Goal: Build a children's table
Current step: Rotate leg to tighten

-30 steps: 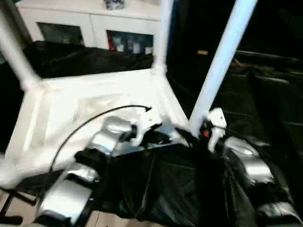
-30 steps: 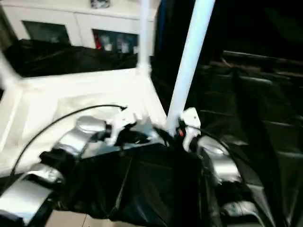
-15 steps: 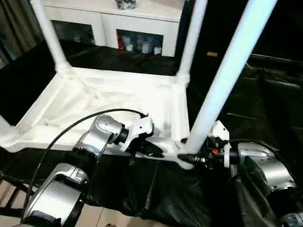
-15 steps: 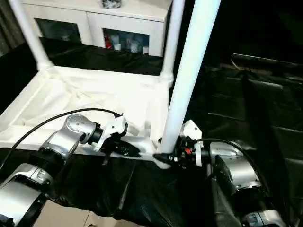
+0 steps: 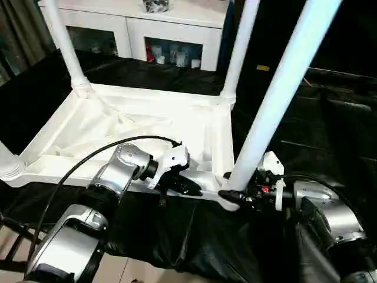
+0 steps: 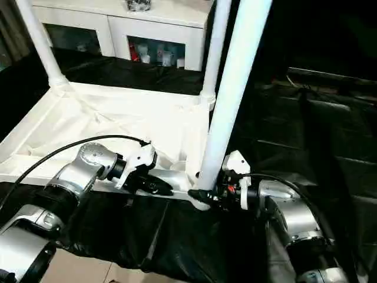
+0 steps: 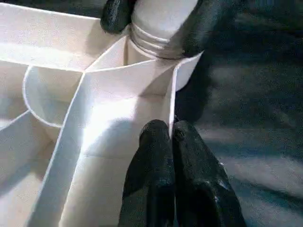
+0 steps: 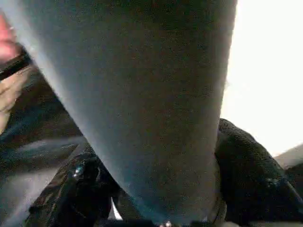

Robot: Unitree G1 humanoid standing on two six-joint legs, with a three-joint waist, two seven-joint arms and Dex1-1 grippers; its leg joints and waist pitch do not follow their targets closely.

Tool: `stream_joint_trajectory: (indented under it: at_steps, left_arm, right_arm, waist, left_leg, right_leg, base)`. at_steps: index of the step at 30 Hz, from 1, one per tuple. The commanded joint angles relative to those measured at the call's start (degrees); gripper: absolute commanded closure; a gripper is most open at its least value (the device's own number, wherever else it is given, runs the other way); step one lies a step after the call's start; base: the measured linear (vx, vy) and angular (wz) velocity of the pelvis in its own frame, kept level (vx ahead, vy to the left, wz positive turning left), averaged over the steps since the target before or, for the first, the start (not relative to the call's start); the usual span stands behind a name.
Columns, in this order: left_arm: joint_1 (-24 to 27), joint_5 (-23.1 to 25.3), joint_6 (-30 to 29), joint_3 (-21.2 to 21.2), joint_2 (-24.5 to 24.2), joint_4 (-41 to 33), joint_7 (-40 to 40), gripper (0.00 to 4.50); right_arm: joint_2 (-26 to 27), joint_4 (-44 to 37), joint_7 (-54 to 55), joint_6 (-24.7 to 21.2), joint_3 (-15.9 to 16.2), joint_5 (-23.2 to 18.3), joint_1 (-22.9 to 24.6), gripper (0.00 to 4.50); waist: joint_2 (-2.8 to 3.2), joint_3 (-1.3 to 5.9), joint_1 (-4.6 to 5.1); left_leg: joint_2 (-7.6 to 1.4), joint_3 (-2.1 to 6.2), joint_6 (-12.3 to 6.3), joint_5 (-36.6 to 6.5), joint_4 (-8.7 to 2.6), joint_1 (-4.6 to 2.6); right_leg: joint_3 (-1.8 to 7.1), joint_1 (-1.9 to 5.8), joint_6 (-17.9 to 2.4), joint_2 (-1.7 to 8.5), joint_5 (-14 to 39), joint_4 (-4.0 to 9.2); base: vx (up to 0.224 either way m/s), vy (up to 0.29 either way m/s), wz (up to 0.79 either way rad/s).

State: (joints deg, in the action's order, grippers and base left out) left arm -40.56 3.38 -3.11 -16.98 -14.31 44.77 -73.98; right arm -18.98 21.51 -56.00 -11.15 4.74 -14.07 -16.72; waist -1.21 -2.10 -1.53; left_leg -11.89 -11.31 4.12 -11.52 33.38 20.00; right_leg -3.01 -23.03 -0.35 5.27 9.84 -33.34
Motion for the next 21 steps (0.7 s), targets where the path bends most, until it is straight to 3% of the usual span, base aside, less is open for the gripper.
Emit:
stream_joint_trajectory:
  at_steps: [1, 2, 3, 4, 6, 8, 9, 10, 15, 17, 18, 21]
  left_arm:
    - [-0.6, -0.1, -2.5, 0.1, 5.8, 1.0, 7.4, 4.50]
    - [-1.4, 0.2, -3.9, 0.3, 9.9, 2.3, 12.6, 4.50]
    - [-1.4, 0.2, -3.9, 0.3, 9.9, 2.3, 12.6, 4.50]
    - [-1.6, 0.3, -4.3, 0.3, 11.2, 2.7, 14.1, 4.50]
    - [-2.3, 0.7, -4.8, 0.2, 14.2, 3.9, 17.9, 4.50]
    - [-2.3, 0.7, -4.8, 0.2, 14.2, 3.9, 17.9, 4.50]
    - [-2.9, 1.9, -4.5, -0.5, 16.1, 5.3, 21.2, 4.50]
    - [-2.9, 1.9, -4.5, -0.5, 16.1, 5.3, 21.2, 4.50]
    - [-2.4, 4.2, -3.5, -2.2, 14.2, 4.6, 21.1, 4.50]
    - [-2.2, 4.7, -3.4, -2.1, 13.7, 4.5, 21.1, 4.50]
    - [-1.8, 5.2, -2.7, -2.2, 12.3, 4.2, 19.9, 4.50]
    - [-1.1, 5.0, -0.8, -2.5, 10.0, 3.5, 16.5, 4.50]
  right_arm:
    - [4.3, 5.1, 10.9, 0.7, 0.7, 2.9, -1.0, 1.87]
    - [8.5, 9.3, 20.7, 2.0, -1.1, 4.3, -2.7, 1.87]
    - [8.5, 9.3, 20.7, 2.0, -1.1, 4.3, -2.7, 1.87]
    - [9.8, 10.5, 23.6, 2.2, -1.6, 4.6, -3.4, 1.87]
    - [12.9, 13.6, 29.2, 3.6, -2.2, 5.0, -5.3, 1.87]
    - [12.9, 13.6, 29.2, 3.6, -2.2, 5.0, -5.3, 1.87]
    - [16.0, 16.3, 33.3, 5.3, -2.3, 5.5, -7.5, 1.87]
    - [16.0, 16.3, 33.3, 5.3, -2.3, 5.5, -7.5, 1.87]
    - [16.3, 16.0, 33.8, 9.5, -1.1, 8.9, -8.4, 1.87]
    - [16.0, 16.3, 33.5, 10.8, -1.5, 9.0, -8.4, 1.19]
    - [14.7, 16.7, 31.1, 13.0, -2.0, 8.1, -8.5, 1.20]
    - [12.1, 15.3, 25.6, 13.8, -1.8, 6.6, -7.9, 0.90]
  waist:
    - [-0.38, 2.45, 0.67]
    - [0.02, 2.46, 1.06]
    - [0.06, 2.50, 1.39]
    - [-0.14, 2.69, 1.75]
    - [0.11, 2.60, 2.18]
    - [-0.16, 2.69, 2.39]
    - [0.37, 2.76, 2.32]
    - [0.21, 2.62, 2.75]
    - [-0.03, 2.84, 2.64]
    - [0.13, 2.81, 2.64]
    - [-0.01, 2.81, 2.68]
    - [0.00, 3.10, 2.53]
  left_leg:
    - [-1.27, 0.79, -0.63, -15.5, -4.47, 0.12]
    - [-1.30, 0.83, 0.23, -16.8, -4.46, -0.19]
    - [-1.27, 0.89, 0.70, -17.3, -4.47, -0.34]
    - [-1.23, 1.06, 0.80, -17.5, -4.47, -0.30]
    - [-1.04, 0.86, -0.24, -18.4, -4.39, -0.34]
    - [-0.84, 0.88, -0.87, -18.4, -4.38, -0.04]
    - [-0.90, 0.85, -1.37, -17.8, -4.33, -0.06]
    - [-0.86, 0.85, -1.27, -18.3, -4.40, 0.09]
    - [-1.00, 0.88, -1.83, -17.7, -4.43, 0.20]
    - [-1.04, 0.81, -2.19, -17.2, -4.45, 0.19]
    - [-1.07, 0.78, -2.25, -17.3, -4.43, 0.24]
    - [-1.07, 0.72, -3.30, -15.9, -4.19, 0.35]
  right_leg:
    - [1.68, 2.19, -10.4, 2.62, 22.6, 4.43]
    - [1.69, 1.75, -9.9, 2.66, 24.3, 4.63]
    - [1.71, 1.56, -10.0, 2.63, 24.4, 4.75]
    - [1.66, 1.86, -10.1, 2.54, 23.1, 4.73]
    - [1.88, 1.60, -10.8, 2.26, 20.8, 4.77]
    - [1.83, 1.92, -10.6, 2.22, 21.1, 4.86]
    - [1.93, 1.89, -10.7, 2.33, 20.3, 4.82]
    - [1.83, 1.76, -10.6, 2.24, 21.0, 4.97]
    - [1.86, 1.96, -10.3, 2.28, 20.2, 4.90]
    - [1.91, 1.99, -10.9, 2.24, 18.5, 4.73]
    - [1.90, 2.00, -11.2, 2.29, 18.2, 4.67]
    - [1.94, 2.38, -12.2, 2.33, 15.1, 4.33]
  base:
    - [0.000, 0.000, 0.00]
    - [0.000, 0.000, 0.00]
    - [0.000, 0.000, 0.00]
    - [0.000, 0.000, 0.00]
    - [0.000, 0.000, 0.00]
    - [0.000, 0.000, 0.00]
    - [0.000, 0.000, 0.00]
    - [0.000, 0.000, 0.00]
    - [0.000, 0.000, 0.00]
    - [0.000, 0.000, 0.00]
    - [0.000, 0.000, 0.00]
    - [0.000, 0.000, 0.00]
